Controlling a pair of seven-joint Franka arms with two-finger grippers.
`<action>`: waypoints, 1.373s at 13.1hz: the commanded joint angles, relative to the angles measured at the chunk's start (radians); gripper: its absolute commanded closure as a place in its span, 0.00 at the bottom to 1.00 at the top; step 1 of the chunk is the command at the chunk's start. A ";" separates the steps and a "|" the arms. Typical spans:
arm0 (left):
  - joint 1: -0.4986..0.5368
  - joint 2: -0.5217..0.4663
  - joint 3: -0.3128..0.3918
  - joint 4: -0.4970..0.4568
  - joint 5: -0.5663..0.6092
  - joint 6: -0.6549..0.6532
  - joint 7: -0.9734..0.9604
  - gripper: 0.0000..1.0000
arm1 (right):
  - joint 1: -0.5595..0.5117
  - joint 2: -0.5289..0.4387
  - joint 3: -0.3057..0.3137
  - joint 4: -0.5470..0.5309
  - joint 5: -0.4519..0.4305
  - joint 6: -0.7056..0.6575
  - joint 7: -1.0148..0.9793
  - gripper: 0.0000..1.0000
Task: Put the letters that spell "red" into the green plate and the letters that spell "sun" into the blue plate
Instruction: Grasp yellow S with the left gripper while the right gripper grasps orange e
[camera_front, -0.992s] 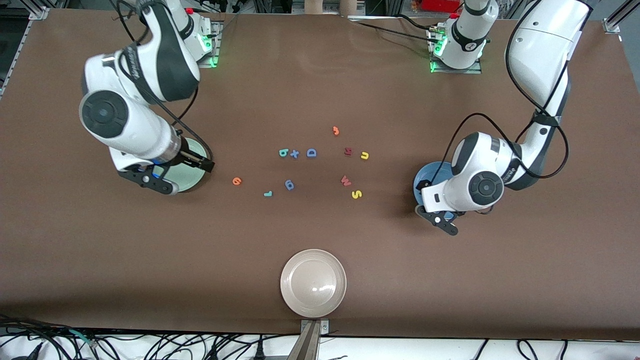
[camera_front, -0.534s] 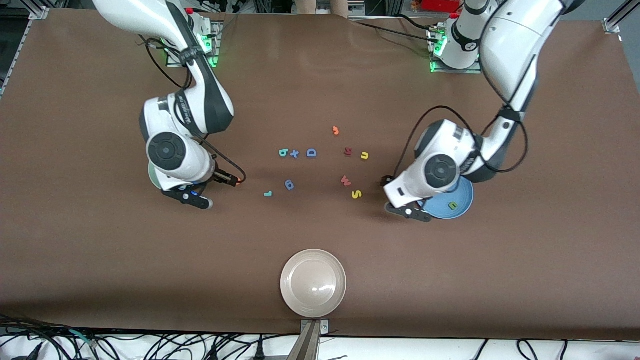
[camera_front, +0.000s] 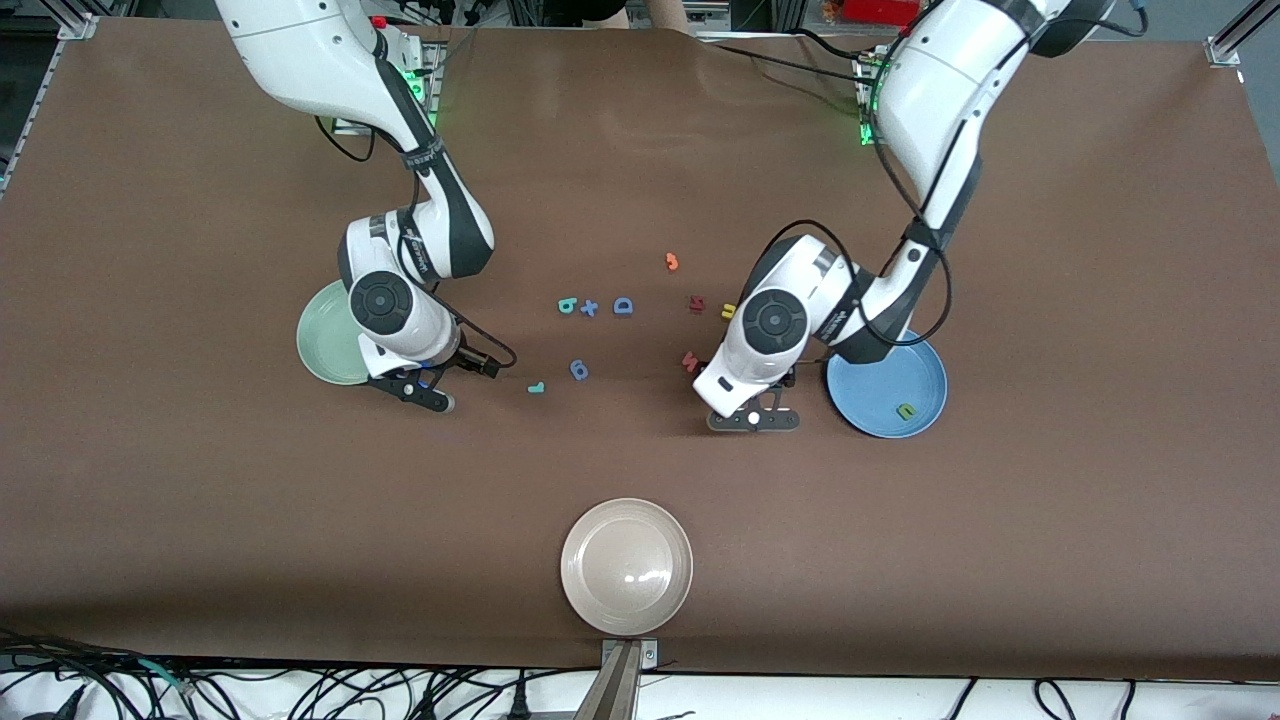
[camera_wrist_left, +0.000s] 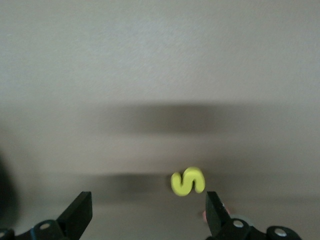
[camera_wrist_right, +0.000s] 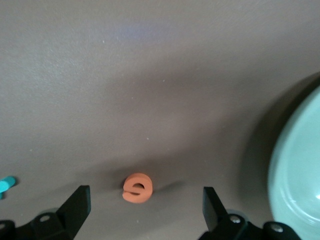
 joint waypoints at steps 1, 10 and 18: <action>-0.018 0.077 0.023 0.118 0.016 -0.037 -0.061 0.00 | 0.005 0.024 0.013 -0.007 0.031 0.064 0.005 0.01; -0.063 0.117 0.023 0.113 0.031 -0.036 -0.140 0.02 | 0.007 0.047 0.013 -0.010 0.031 0.099 0.026 0.98; -0.058 0.123 0.021 0.103 0.020 -0.031 -0.137 0.77 | 0.001 -0.081 0.000 0.015 0.029 -0.103 0.008 1.00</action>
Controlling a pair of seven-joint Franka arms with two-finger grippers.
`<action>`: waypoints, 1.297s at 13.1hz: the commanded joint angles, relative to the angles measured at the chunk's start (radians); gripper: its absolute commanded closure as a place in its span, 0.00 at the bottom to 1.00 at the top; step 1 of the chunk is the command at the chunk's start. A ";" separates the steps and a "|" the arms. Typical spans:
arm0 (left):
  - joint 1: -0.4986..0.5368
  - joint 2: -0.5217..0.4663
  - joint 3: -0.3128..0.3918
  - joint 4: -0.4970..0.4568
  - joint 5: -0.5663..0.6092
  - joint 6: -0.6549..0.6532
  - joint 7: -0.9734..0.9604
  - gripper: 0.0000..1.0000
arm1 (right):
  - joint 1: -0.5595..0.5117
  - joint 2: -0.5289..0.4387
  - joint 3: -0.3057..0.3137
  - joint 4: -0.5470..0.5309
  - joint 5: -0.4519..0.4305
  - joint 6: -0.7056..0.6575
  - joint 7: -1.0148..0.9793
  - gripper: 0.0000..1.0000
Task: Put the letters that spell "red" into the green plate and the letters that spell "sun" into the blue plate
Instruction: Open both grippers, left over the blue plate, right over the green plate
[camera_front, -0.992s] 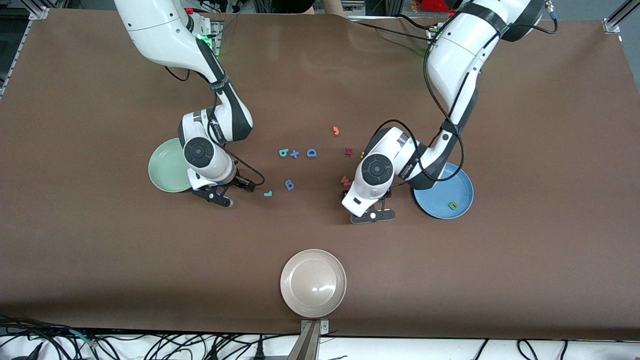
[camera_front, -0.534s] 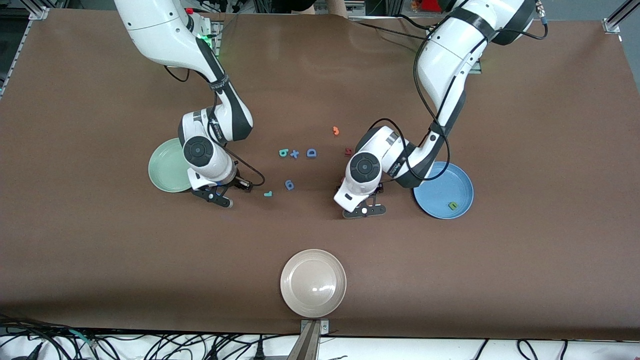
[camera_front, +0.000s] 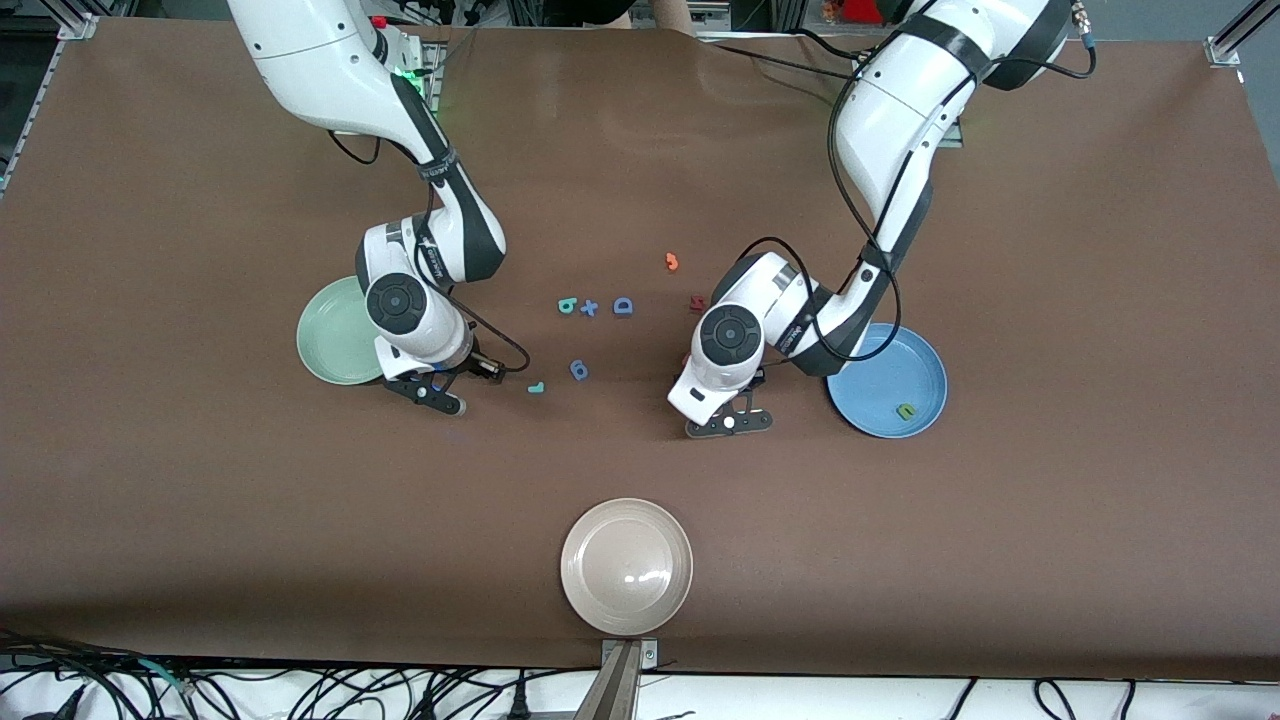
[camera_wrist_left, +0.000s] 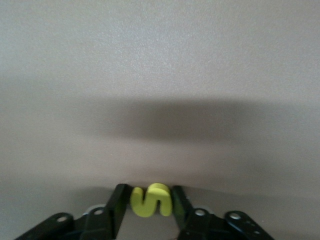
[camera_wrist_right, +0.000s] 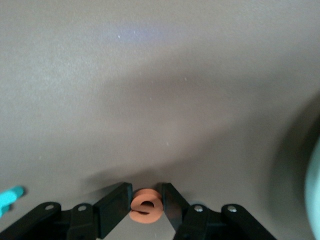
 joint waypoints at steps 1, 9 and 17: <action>-0.003 0.023 0.009 0.019 0.019 -0.016 -0.009 0.78 | -0.002 -0.119 -0.033 0.013 0.015 -0.171 -0.018 1.00; 0.075 -0.057 0.004 0.034 0.022 -0.145 0.151 0.76 | -0.002 -0.247 -0.287 -0.042 0.012 -0.393 -0.385 1.00; 0.265 -0.140 -0.022 0.014 0.007 -0.390 0.661 0.74 | -0.002 -0.237 -0.327 -0.399 0.010 0.060 -0.537 1.00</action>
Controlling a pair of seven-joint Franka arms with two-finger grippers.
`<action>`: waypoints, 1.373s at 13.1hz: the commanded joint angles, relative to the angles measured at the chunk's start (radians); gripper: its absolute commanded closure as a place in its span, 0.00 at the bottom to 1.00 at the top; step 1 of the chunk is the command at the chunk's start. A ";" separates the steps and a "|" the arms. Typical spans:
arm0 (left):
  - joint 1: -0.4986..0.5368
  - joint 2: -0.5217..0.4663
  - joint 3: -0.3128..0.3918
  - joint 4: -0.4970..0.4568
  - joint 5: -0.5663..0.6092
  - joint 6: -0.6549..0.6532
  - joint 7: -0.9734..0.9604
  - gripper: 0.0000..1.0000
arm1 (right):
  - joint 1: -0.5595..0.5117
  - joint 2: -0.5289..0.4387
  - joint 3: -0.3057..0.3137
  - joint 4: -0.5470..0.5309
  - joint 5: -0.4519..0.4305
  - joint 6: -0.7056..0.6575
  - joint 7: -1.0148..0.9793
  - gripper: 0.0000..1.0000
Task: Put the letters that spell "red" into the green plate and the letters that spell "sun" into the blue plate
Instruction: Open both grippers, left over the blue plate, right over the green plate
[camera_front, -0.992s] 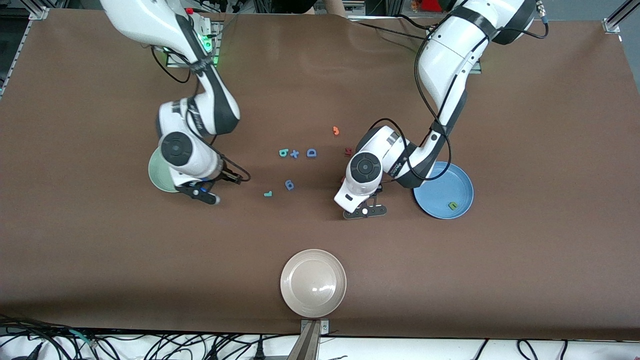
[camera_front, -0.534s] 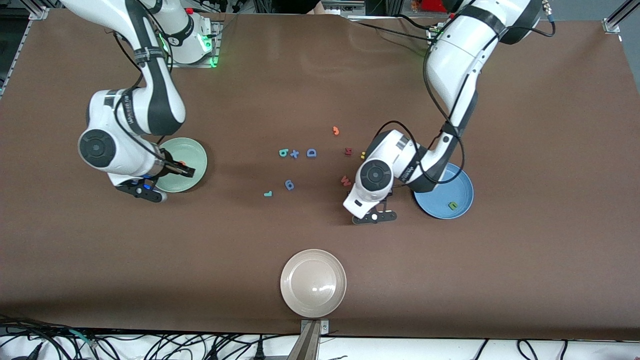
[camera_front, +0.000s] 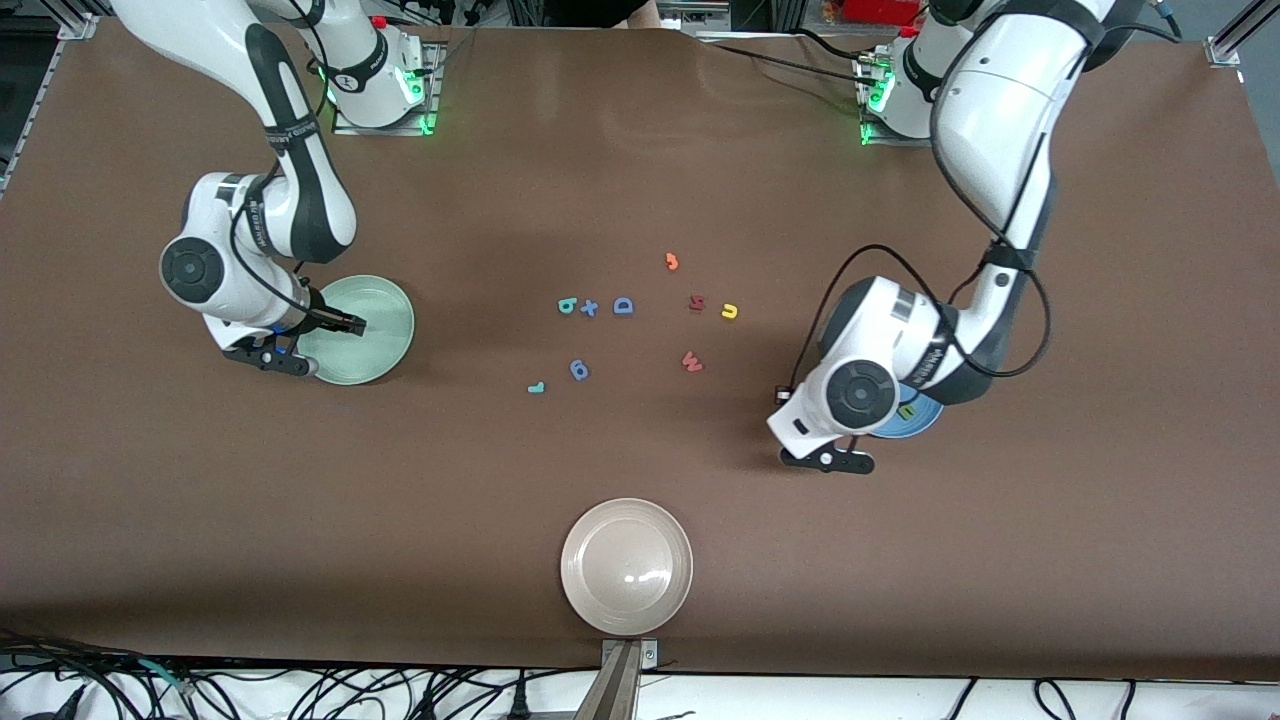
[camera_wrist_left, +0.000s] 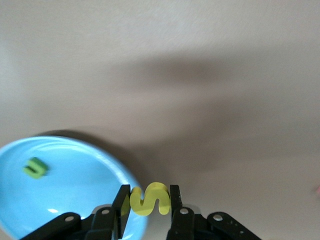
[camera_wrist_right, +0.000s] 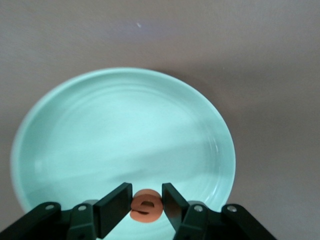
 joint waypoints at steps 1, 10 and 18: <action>0.078 -0.031 -0.025 -0.033 0.007 -0.067 0.126 0.75 | 0.005 0.012 0.000 -0.036 0.013 0.049 -0.040 1.00; 0.148 -0.077 -0.067 -0.162 -0.003 -0.064 0.210 0.00 | 0.005 0.026 0.001 -0.035 0.015 0.054 -0.046 0.01; 0.132 -0.107 -0.292 -0.264 -0.024 -0.026 -0.167 0.00 | 0.015 -0.051 0.006 0.284 0.015 -0.363 0.062 0.01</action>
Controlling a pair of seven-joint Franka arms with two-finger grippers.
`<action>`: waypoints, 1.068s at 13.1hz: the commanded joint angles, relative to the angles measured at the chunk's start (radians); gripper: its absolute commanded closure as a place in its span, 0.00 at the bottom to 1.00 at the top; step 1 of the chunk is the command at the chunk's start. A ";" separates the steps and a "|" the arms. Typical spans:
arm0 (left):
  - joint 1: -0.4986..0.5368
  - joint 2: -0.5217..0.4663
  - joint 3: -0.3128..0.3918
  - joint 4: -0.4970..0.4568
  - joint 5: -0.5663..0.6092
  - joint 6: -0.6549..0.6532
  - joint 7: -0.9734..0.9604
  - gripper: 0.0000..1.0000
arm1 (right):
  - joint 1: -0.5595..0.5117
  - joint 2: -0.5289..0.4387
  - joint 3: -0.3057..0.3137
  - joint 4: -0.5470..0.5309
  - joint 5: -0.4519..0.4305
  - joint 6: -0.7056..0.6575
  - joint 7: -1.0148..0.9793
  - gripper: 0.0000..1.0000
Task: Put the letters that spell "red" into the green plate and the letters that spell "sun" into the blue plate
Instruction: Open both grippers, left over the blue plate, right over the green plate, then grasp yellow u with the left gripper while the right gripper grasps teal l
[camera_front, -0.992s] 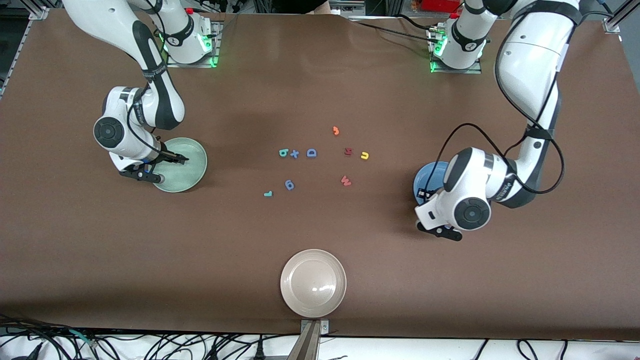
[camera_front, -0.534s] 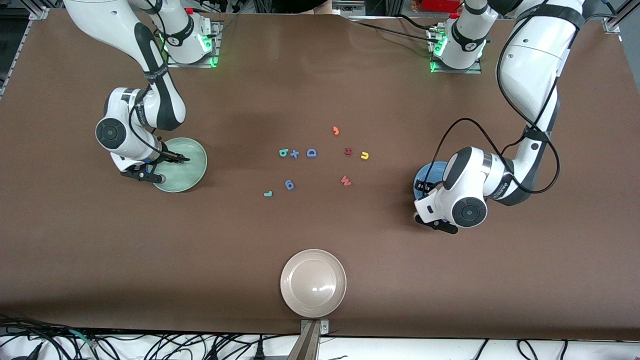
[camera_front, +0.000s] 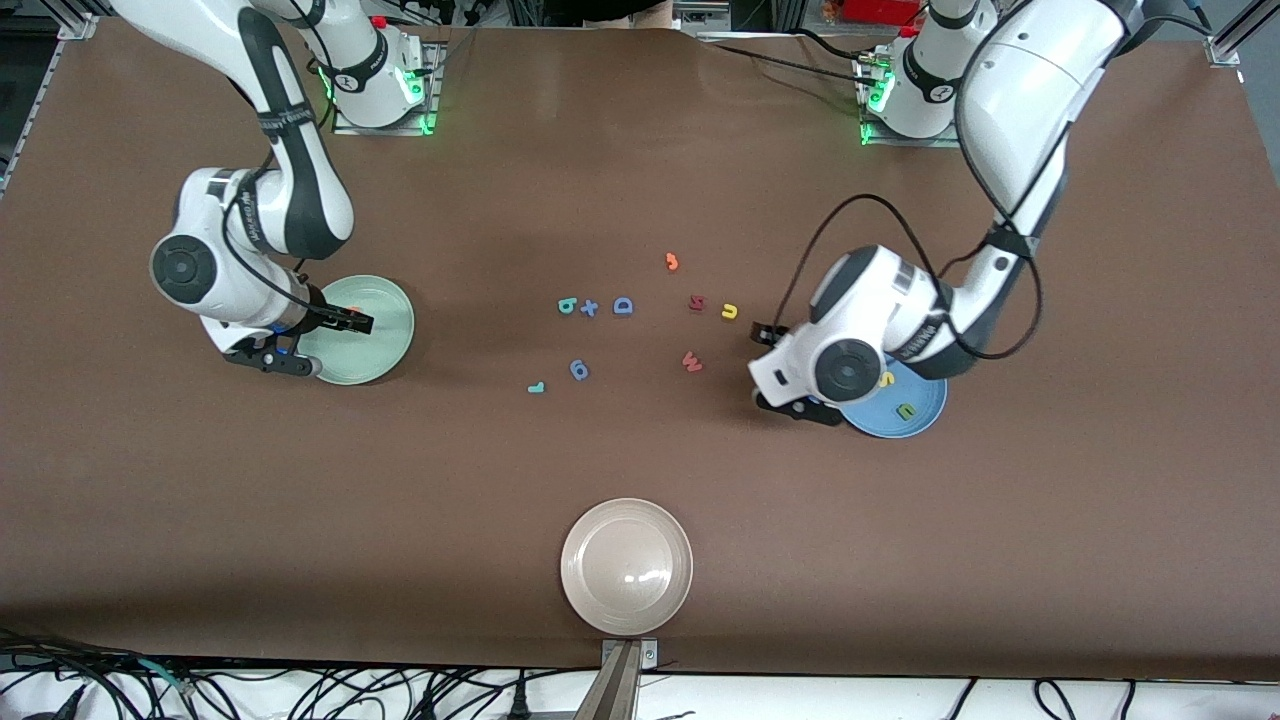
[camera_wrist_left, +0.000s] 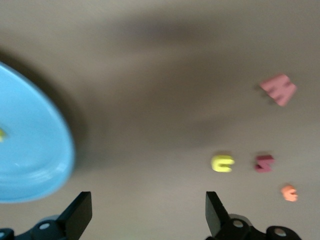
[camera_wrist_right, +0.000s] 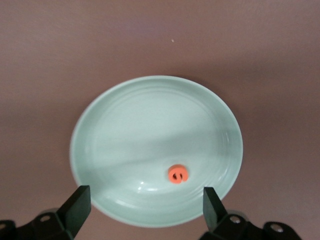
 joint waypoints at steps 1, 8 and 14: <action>0.026 -0.083 -0.039 -0.165 -0.020 0.126 -0.054 0.00 | 0.021 0.003 0.002 0.139 0.014 -0.117 0.085 0.01; 0.015 -0.144 -0.079 -0.415 -0.005 0.459 -0.214 0.00 | 0.140 0.233 0.057 0.443 0.161 -0.120 0.434 0.01; 0.012 -0.135 -0.076 -0.483 -0.005 0.596 -0.217 0.02 | 0.159 0.429 0.157 0.523 0.251 0.105 0.701 0.01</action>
